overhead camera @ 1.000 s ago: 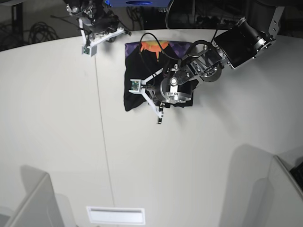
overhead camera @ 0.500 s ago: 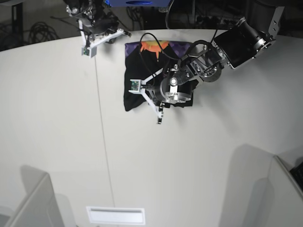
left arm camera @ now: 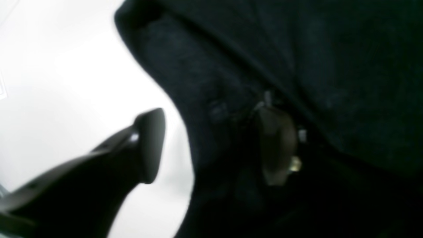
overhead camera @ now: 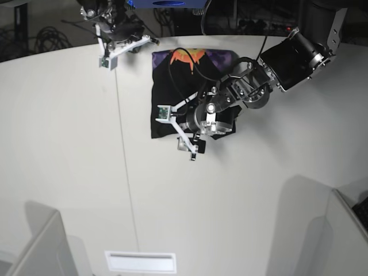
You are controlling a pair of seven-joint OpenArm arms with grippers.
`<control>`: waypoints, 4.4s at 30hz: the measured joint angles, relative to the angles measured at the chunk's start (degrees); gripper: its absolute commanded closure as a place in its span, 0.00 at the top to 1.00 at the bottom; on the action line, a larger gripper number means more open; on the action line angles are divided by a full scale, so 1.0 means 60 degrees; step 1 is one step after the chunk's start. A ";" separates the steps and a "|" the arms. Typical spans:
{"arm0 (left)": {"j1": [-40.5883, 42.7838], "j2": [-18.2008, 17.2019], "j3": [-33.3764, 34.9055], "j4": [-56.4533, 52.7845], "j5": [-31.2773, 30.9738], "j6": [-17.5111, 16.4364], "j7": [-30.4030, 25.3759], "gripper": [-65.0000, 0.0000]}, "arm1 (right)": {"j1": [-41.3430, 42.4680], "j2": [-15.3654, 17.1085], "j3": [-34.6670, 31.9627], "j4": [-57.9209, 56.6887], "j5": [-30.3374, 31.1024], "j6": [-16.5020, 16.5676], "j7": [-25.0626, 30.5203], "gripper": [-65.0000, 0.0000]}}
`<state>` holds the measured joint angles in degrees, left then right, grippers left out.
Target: Fold the T-shirt properly
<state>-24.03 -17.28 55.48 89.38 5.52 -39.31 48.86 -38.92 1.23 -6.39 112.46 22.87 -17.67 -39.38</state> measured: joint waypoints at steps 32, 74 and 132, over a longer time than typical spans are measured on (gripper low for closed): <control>0.1789 -0.0025 -0.6495 0.3829 -0.0138 -0.0182 0.0637 0.00 | -0.0331 0.0222 -0.0044 0.0321 -0.1042 -0.0069 0.1173 0.00; 1.3209 -0.0339 -1.1985 0.3468 -0.0073 -0.0026 -0.8455 0.00 | -0.4918 0.2951 0.0025 0.0379 -0.1825 0.0011 0.7318 0.00; 0.5683 0.1508 -1.0571 -1.3879 0.2299 0.3089 -1.2495 0.00 | 0.3224 -0.0040 -0.1118 -1.7628 0.0404 0.3424 1.0637 0.00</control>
<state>10.07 -8.23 -7.94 6.11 19.31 -20.78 -26.11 -19.57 0.99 -13.10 6.70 25.30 2.87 24.45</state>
